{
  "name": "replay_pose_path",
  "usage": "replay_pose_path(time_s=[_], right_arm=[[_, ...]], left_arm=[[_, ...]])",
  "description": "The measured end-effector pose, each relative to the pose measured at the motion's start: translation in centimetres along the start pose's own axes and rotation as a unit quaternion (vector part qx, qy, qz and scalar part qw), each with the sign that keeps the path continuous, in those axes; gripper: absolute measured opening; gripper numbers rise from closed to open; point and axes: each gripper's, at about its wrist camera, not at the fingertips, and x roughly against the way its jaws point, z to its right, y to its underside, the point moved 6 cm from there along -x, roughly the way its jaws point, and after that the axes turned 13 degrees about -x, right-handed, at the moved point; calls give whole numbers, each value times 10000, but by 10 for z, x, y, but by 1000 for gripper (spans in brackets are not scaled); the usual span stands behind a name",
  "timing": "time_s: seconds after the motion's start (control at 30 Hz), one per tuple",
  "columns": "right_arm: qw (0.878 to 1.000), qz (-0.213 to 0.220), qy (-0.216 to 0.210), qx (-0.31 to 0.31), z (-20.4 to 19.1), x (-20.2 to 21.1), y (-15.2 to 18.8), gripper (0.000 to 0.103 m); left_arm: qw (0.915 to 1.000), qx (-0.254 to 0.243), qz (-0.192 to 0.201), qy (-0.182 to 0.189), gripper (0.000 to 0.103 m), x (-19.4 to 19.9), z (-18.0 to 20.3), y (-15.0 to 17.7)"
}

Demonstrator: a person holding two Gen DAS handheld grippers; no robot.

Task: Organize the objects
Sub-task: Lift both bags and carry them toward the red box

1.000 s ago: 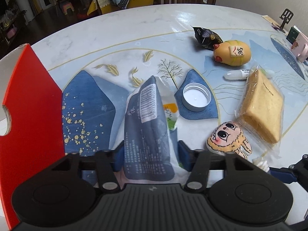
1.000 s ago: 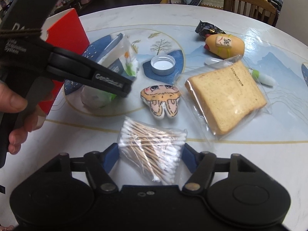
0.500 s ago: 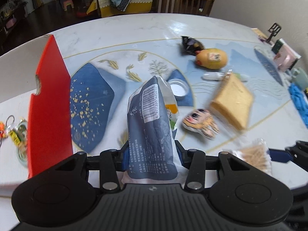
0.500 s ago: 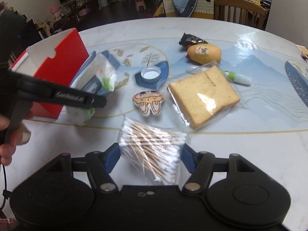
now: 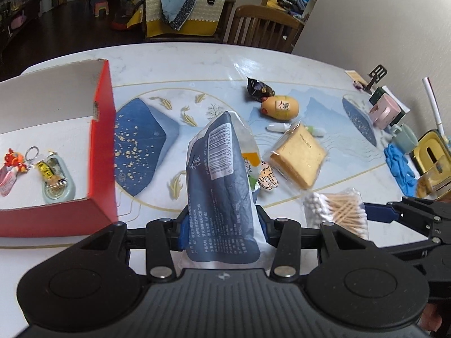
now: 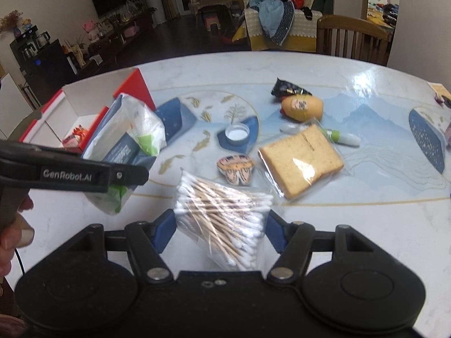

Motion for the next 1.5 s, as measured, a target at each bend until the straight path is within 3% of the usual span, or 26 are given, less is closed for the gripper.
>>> replay_pose_path(time_s=[0.4, 1.0, 1.23, 1.5], right_arm=[[9997, 114, -154, 144, -59, 8, -10, 67], [9971, 268, -343, 622, -192, -25, -34, 67], [9955, 295, -267, 856, -229, -55, -53, 67], [9938, 131, -66, 1105, -256, -103, -69, 67]], left_arm=[[9995, 151, 263, -22, 43, 48, -44, 12], [9975, 443, 458, -320, 44, 103, -167, 41], [9971, 349, 419, -535, 44, 110, -219, 41], [9961, 232, 186, -835, 44, 90, -271, 26]])
